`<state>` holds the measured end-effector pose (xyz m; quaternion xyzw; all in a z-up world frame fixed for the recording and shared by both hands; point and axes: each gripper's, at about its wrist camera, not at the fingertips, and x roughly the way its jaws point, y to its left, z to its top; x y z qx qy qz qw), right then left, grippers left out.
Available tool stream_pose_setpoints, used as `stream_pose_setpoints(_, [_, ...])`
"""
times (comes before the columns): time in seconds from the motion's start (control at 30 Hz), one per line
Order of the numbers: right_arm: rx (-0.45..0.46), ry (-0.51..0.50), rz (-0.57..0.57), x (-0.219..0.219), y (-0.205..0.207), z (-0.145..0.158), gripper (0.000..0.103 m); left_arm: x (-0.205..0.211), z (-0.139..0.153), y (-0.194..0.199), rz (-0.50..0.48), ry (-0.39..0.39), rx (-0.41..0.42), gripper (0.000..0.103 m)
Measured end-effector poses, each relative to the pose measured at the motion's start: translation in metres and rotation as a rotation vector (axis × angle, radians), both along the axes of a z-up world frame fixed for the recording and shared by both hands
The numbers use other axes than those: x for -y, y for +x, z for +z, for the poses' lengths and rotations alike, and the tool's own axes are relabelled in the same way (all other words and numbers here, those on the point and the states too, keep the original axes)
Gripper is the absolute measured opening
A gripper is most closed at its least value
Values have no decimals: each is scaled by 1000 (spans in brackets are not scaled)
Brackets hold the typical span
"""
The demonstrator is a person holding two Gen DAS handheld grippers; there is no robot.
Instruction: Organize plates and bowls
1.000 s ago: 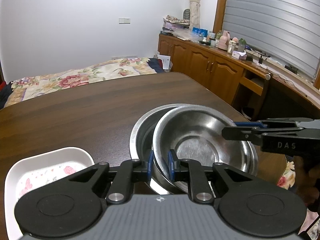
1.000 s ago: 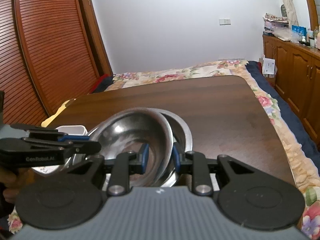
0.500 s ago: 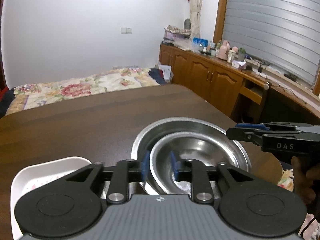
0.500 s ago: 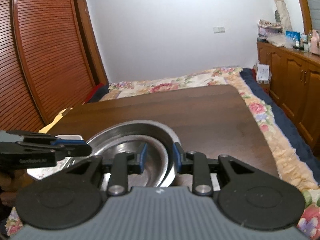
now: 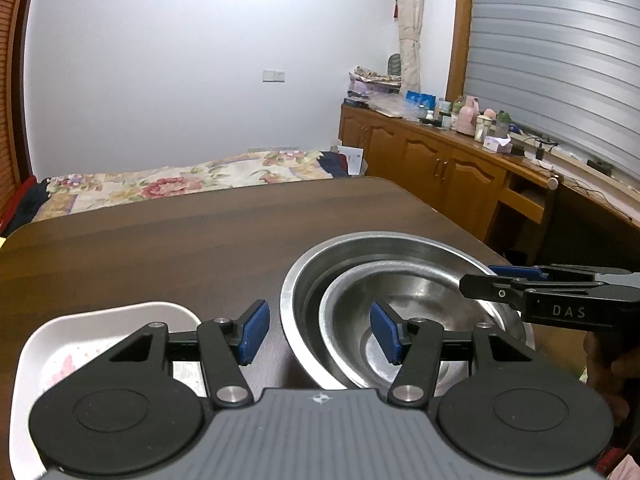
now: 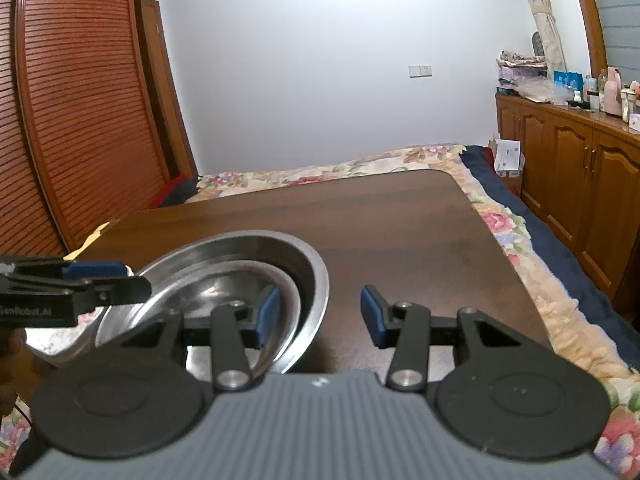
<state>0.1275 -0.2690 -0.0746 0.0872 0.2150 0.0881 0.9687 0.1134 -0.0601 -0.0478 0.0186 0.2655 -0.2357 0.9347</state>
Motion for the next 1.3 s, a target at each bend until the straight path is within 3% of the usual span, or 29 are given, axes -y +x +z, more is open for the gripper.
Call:
stream_pose_setpoints(0.57, [-12,14,20,-12,5,-8,47,5,-8,1,6,-8,-31,52])
stream_pose_setpoints(0.87, [-25,23,30,-17,5,-11,47,6,-11,2,4,-6,-47,45])
stream_pose_setpoints(1.0, [-31,31,29,-18,5,-13,47,6,-13,4,1,-9,-56,37])
stream_pose_setpoints(1.3, [-31,43,28,-18,5,-13,34,2,-14,8,-1,-17,-70,35])
